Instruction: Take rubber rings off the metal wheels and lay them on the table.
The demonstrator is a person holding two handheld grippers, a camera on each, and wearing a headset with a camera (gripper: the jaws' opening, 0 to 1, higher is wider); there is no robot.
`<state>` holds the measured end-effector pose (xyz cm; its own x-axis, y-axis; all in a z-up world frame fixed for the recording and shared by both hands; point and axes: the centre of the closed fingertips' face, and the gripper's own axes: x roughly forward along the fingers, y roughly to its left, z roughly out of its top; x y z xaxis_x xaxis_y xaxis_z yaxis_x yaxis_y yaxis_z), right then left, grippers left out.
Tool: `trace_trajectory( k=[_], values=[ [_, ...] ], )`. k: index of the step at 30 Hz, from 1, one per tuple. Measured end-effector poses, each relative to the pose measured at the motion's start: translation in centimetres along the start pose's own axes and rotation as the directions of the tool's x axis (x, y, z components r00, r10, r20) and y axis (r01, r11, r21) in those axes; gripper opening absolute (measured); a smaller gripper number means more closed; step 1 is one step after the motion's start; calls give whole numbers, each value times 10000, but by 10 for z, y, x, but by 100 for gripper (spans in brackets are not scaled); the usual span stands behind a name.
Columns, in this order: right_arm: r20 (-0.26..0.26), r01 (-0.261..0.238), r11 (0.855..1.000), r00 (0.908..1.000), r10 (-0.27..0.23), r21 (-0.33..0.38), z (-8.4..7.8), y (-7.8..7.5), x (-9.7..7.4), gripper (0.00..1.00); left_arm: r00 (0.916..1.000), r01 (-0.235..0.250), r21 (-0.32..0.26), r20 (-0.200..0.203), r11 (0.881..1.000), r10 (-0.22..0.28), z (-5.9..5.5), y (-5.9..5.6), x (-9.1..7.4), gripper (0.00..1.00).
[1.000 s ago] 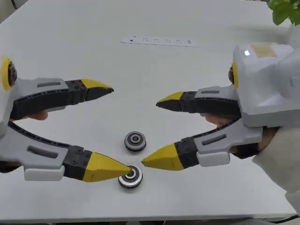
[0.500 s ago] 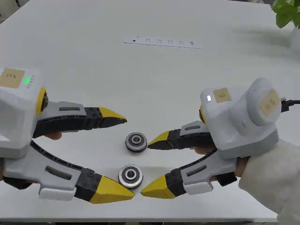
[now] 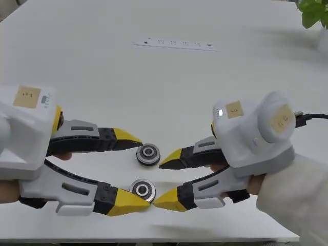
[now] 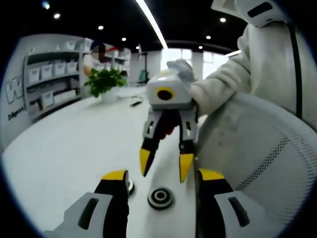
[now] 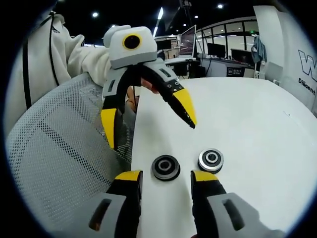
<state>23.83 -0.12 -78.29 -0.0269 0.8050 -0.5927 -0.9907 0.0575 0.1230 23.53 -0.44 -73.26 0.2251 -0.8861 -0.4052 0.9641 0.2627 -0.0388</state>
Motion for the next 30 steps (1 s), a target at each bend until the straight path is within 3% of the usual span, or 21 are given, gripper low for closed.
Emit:
trace_trajectory(
  k=[5,9,16,30],
  values=[
    [-6,-53,9997,10000,54,221,-2,1,4,33,10000,0,-94,-95,10000,-1,-7,2,2,48],
    [-95,107,9998,9999,-106,180,-5,-2,7,30,9999,43,-302,-103,9995,-46,-12,3,3,36],
    [-318,-37,10000,9995,36,-50,-10,2,13,27,9986,108,-241,-523,9997,-121,-28,5,8,28],
    [-481,49,10000,9988,-53,-86,-17,-1,18,22,9969,282,-559,-724,9980,-323,-51,5,17,23]
  ],
)
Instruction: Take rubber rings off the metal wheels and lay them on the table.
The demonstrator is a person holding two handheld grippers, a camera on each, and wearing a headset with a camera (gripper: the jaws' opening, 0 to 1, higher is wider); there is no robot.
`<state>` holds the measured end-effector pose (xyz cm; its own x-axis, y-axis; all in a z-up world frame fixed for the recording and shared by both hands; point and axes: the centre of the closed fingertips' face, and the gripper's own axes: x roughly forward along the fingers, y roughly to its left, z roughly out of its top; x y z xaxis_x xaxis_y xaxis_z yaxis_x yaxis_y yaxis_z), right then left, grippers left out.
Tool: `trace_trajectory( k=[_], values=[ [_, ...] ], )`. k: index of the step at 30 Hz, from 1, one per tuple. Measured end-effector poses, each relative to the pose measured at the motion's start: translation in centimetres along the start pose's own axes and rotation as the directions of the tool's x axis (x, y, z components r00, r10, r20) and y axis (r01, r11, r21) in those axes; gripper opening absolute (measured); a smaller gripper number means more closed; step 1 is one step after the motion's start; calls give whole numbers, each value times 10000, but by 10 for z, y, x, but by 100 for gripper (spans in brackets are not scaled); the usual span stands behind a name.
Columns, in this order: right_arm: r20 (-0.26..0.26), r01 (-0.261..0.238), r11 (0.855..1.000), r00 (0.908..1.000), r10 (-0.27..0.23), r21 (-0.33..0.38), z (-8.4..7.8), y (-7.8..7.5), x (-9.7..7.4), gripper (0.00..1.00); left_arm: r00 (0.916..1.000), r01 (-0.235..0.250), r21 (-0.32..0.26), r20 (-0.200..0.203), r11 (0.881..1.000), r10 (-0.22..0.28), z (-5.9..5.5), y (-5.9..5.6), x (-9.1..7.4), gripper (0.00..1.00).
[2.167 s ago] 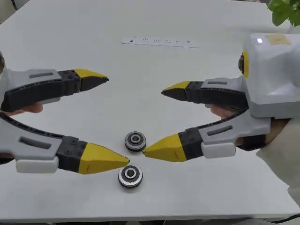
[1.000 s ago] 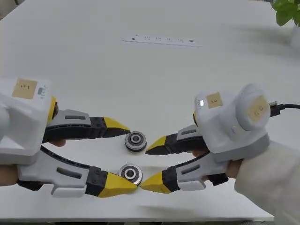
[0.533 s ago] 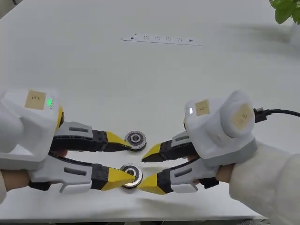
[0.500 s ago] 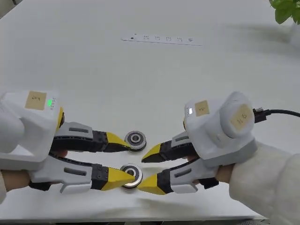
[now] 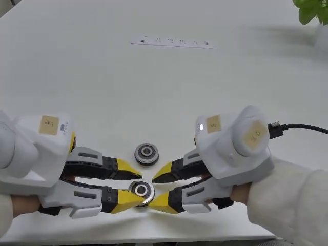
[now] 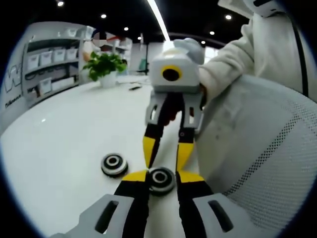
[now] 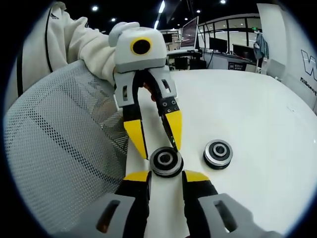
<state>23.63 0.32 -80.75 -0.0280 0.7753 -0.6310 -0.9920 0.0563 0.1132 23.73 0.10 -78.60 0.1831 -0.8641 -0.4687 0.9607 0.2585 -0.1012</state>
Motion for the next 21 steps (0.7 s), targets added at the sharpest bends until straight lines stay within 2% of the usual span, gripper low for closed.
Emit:
trace_trajectory(
  k=[9,11,15,16,17,21],
  values=[
    [69,40,10000,10000,-39,-66,0,0,1,20,9998,-106,147,-156,9998,108,-5,2,2,19],
    [60,50,9999,10000,-49,-101,0,0,1,20,9997,-216,309,-143,9993,221,-5,4,2,17],
    [101,14,9998,9999,-12,-221,0,1,1,18,9997,-146,657,-196,9977,160,-5,2,4,15],
    [104,5,9997,9999,-3,-250,0,1,1,18,9991,-107,534,-392,9985,128,-9,0,3,15],
    [112,19,9996,9999,-16,-296,1,0,1,18,9996,-148,716,-236,9973,165,-6,3,6,15],
    [140,60,9993,9999,-55,-382,0,-1,0,18,9996,-213,703,-180,9973,226,-7,6,10,14]
  ],
)
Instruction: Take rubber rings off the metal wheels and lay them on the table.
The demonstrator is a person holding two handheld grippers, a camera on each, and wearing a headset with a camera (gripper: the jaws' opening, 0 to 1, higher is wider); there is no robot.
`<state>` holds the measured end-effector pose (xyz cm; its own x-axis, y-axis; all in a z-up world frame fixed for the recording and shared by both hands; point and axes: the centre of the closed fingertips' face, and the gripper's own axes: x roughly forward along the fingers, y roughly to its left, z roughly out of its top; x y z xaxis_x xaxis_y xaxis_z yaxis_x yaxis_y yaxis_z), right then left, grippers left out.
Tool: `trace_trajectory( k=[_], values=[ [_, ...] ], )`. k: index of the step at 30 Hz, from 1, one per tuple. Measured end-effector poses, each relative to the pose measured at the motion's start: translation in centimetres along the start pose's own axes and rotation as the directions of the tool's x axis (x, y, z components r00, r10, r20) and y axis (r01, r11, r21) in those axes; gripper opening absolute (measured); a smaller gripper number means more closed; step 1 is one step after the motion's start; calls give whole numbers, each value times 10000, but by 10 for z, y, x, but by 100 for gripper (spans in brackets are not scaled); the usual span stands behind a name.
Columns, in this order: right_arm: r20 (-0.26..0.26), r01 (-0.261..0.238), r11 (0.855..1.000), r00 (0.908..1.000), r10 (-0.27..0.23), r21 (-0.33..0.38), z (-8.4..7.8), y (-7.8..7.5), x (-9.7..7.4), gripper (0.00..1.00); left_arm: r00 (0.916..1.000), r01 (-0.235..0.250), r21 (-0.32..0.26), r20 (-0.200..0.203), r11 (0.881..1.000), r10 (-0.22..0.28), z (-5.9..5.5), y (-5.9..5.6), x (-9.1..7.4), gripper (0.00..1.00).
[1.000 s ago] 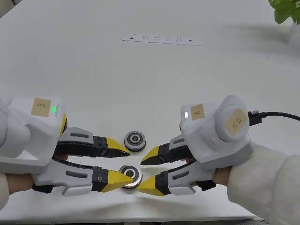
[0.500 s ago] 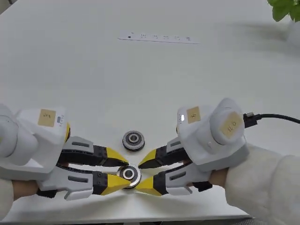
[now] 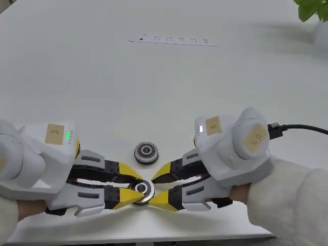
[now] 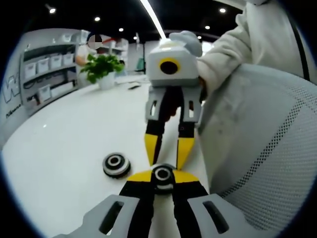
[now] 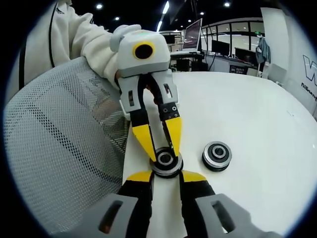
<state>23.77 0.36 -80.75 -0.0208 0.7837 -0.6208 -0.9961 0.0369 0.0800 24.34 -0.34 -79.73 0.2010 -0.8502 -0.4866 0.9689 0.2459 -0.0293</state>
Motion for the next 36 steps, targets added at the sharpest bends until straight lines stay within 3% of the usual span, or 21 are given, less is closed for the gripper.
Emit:
trace_trajectory(
  k=[8,11,32,36],
  values=[
    [195,87,9993,9998,-94,372,0,-5,-2,18,9994,-102,4,316,9999,102,1,5,3,14],
    [210,165,9997,9996,-168,168,2,-4,0,21,9990,-85,-37,436,10000,87,3,5,4,14],
    [24,181,9998,9998,-181,-2,-2,-8,-3,14,9982,-144,-139,576,9998,152,4,6,0,14],
    [386,131,9998,9992,-137,160,6,-6,0,26,9981,-145,-140,590,9998,153,4,5,-1,14]
  ],
)
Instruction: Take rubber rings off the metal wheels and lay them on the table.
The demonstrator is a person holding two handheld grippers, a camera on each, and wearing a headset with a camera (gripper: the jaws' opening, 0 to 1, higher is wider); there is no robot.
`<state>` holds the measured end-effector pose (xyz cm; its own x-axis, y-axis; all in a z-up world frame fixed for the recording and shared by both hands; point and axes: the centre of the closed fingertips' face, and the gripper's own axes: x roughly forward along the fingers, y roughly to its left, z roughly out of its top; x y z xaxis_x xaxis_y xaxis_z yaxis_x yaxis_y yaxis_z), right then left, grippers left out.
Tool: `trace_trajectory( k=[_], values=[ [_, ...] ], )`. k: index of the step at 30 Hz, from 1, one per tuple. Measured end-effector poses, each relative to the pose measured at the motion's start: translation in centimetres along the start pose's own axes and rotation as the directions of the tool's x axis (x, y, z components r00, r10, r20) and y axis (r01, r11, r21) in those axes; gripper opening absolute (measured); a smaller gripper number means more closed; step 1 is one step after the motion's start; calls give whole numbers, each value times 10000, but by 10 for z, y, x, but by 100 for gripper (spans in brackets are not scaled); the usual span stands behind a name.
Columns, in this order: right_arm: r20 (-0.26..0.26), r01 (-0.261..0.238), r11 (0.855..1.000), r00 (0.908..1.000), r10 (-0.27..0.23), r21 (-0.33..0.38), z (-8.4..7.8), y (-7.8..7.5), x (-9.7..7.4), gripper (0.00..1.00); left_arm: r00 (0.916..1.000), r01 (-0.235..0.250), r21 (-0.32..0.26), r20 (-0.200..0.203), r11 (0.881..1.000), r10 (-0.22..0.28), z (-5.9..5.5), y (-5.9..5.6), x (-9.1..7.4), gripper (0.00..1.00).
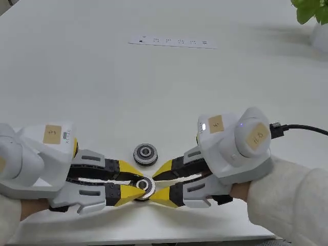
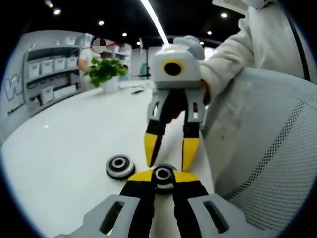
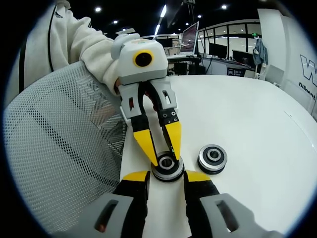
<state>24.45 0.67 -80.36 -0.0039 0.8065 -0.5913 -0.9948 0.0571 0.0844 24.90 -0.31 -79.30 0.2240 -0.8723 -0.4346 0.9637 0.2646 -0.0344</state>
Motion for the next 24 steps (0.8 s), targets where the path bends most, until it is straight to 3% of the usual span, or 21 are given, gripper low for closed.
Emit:
trace_trajectory(
  k=[2,13,24],
  values=[
    [-107,68,9992,9999,-73,-388,0,0,3,27,10000,-3,-4,15,10000,3,0,0,0,14],
    [-94,-61,9989,9999,57,-459,-3,-2,3,22,10000,-15,-34,56,10000,16,0,0,-1,14],
    [-154,-177,9998,9997,178,29,-8,-2,-1,16,10000,-13,-3,35,10000,13,0,0,-1,14]
  ],
)
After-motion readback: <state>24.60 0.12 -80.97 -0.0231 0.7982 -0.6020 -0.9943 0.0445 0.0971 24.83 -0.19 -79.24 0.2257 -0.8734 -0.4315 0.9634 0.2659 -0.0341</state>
